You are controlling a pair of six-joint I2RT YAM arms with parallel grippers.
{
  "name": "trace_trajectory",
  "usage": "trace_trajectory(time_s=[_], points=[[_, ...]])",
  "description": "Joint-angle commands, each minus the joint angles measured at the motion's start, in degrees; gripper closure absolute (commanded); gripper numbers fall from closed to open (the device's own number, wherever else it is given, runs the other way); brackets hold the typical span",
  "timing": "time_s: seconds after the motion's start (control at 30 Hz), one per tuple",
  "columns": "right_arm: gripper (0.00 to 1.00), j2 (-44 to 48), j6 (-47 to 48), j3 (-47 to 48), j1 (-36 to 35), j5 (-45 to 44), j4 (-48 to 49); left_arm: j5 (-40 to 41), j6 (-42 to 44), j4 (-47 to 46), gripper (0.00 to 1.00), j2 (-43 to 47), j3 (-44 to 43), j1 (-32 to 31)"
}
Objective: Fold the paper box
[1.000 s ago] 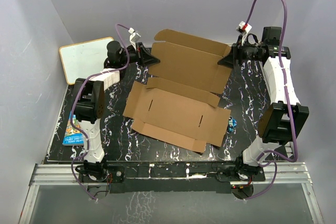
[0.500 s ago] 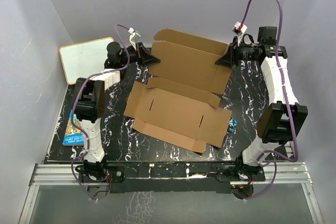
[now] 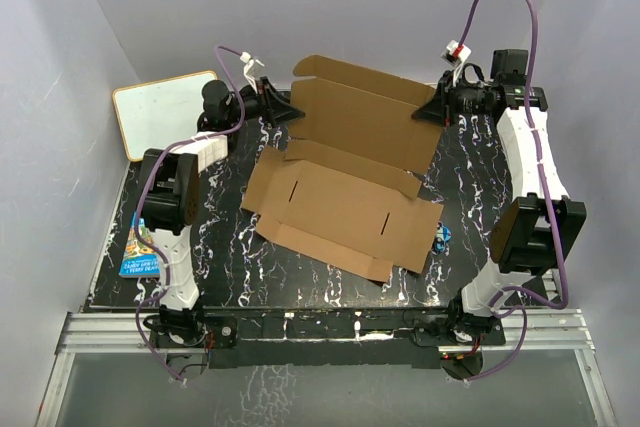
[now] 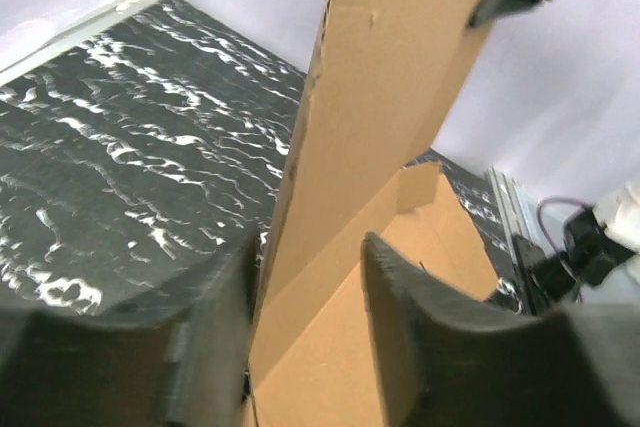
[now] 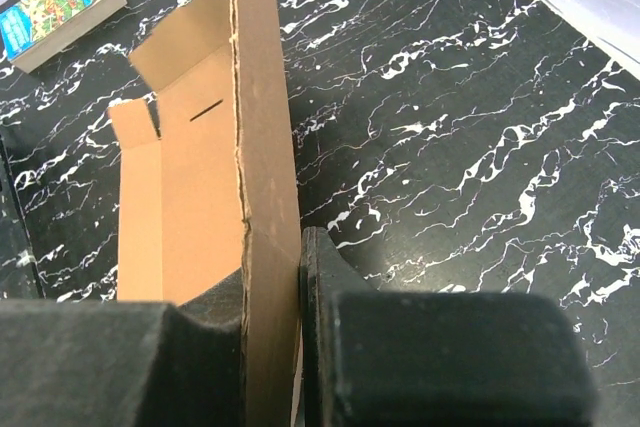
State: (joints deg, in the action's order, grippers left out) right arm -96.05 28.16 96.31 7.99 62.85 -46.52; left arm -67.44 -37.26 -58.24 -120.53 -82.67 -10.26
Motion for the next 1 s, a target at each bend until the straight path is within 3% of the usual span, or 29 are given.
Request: trace_trajectory(time_s=[0.0,0.07,0.13,0.27,0.47,0.63,0.97], points=[[0.92,4.5,-2.0,1.0,0.7,0.5,5.4,10.6,-4.5,0.5,0.47,10.2,5.6,2.9],[0.92,5.7,-2.9,-0.1,0.9,1.2,6.7,15.4,-3.1,4.3,0.36,16.7,12.2,4.1],[0.92,6.9,-4.1,-1.6,1.3,2.3,8.2,19.5,1.4,11.6,0.32,23.9,18.0,4.7],[0.92,9.7,-5.3,-5.1,1.6,4.0,11.1,28.7,9.3,27.9,0.26,38.7,30.2,5.3],[0.92,13.3,-6.7,-8.1,2.8,8.2,12.8,36.0,8.5,36.0,0.22,55.4,49.5,6.3],[0.92,15.9,-9.8,-11.3,3.9,9.8,16.3,41.1,7.0,40.1,0.22,59.0,54.2,6.6],[0.92,17.6,-12.5,-12.1,6.8,11.7,18.7,44.2,3.1,47.0,0.22,56.6,51.1,6.6]])
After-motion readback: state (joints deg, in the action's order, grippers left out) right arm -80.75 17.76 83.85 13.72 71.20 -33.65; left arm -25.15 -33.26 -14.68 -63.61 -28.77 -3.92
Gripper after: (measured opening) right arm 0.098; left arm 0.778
